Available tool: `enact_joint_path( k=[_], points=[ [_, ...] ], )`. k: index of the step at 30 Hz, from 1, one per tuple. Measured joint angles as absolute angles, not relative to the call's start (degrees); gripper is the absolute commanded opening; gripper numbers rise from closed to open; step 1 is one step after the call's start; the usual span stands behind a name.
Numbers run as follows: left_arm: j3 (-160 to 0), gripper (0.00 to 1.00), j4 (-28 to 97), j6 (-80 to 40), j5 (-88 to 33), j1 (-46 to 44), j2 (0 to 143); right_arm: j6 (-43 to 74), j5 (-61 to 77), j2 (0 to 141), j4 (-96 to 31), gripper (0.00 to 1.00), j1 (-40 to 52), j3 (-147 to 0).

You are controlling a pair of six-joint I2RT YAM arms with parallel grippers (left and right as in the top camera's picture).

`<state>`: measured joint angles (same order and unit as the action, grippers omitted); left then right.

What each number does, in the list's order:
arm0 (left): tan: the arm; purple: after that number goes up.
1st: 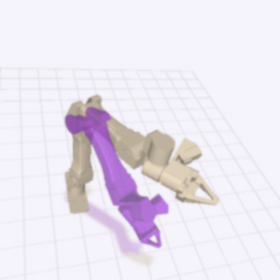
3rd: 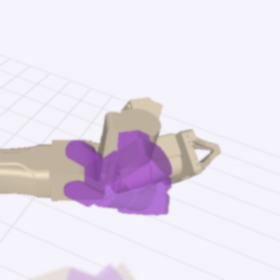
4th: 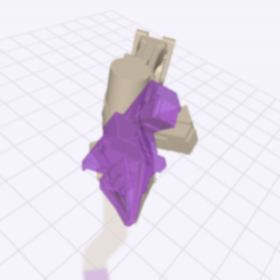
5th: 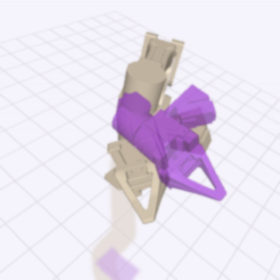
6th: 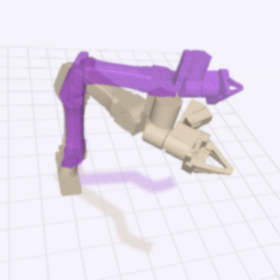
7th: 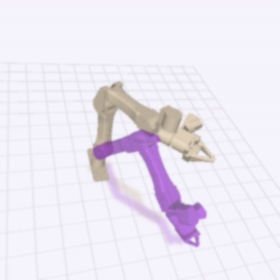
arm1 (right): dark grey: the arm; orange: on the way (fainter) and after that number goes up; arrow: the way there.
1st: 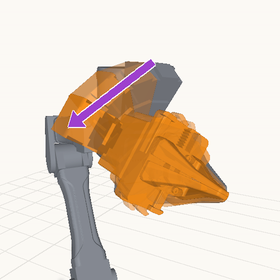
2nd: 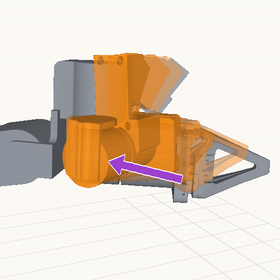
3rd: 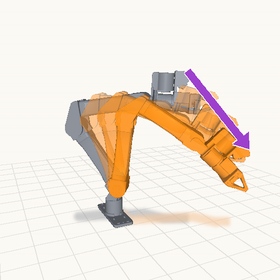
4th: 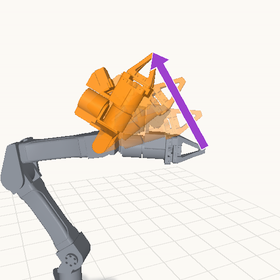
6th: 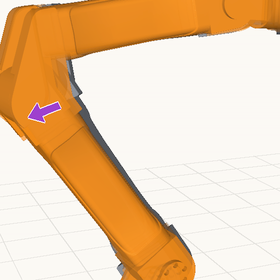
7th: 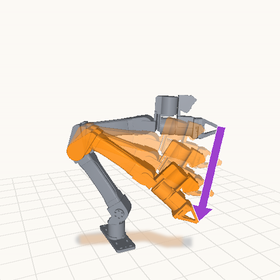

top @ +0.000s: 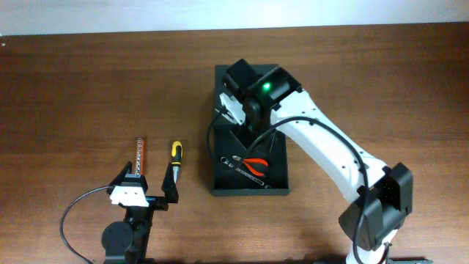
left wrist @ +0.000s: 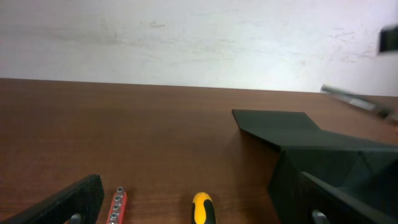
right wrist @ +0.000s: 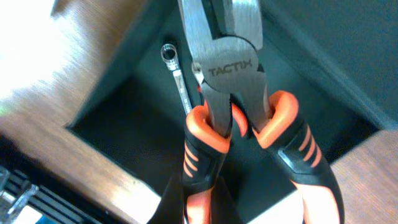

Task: Pack container
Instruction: 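Lift the pliers and carry them over the black box, then lower the pliers into the box and open the right gripper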

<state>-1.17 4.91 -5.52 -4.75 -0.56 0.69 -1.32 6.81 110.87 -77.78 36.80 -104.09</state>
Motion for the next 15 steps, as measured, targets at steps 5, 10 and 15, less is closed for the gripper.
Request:
enact_joint_path(
  k=[5,10,15],
  points=[
    [-1.17,0.99,4.91,-5.52,-4.75,-0.56,0.69,-0.67,6.81,110.87,-71.22,0.04,36.80,-95.31],
    [-1.17,0.99,4.91,-5.52,-4.75,-0.56,0.69,0.89,6.83,110.87,-67.55,0.04,36.80,-90.19],
    [-1.17,0.99,4.91,-5.52,-4.75,-0.56,0.69,1.48,6.83,110.87,-65.63,0.04,36.80,-87.07]
  ],
)
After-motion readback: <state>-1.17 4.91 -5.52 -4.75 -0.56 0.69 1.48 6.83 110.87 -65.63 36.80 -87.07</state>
